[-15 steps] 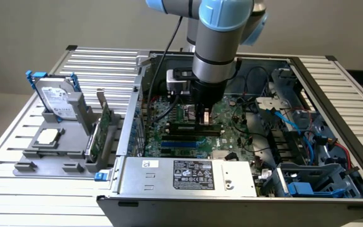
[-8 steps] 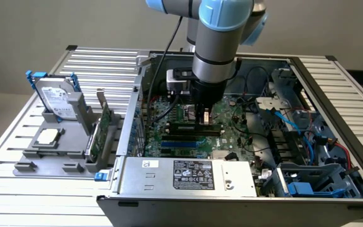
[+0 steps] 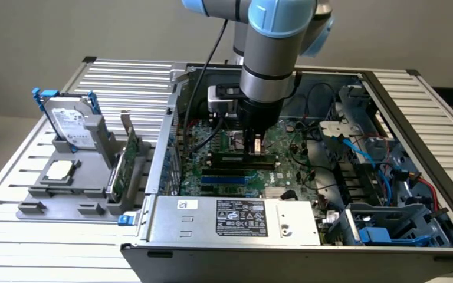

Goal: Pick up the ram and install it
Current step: 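Insert the ram into the slot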

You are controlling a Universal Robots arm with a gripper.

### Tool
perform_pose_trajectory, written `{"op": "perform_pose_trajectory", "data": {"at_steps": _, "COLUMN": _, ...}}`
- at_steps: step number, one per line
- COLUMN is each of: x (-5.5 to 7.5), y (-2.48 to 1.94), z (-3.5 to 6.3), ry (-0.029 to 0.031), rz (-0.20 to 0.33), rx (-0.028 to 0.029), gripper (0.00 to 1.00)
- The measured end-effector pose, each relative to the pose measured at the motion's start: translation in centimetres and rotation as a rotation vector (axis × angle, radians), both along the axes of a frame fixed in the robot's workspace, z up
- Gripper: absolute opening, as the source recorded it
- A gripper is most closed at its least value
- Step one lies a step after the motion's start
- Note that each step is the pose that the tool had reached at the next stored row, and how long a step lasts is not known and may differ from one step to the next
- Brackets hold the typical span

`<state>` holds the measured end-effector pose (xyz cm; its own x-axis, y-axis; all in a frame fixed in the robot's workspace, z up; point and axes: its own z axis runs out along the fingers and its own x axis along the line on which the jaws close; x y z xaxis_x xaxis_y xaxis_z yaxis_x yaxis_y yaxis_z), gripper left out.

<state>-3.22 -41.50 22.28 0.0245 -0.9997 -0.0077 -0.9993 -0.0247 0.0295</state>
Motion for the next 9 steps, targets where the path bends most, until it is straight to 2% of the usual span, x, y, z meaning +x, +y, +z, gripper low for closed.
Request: {"op": "perform_pose_trajectory", "data": {"at_steps": 9, "x": 0.0, "y": 0.0, "z": -0.01, "ry": -0.0018, "rz": -0.007, "rx": -0.0015, "gripper": 0.14}}
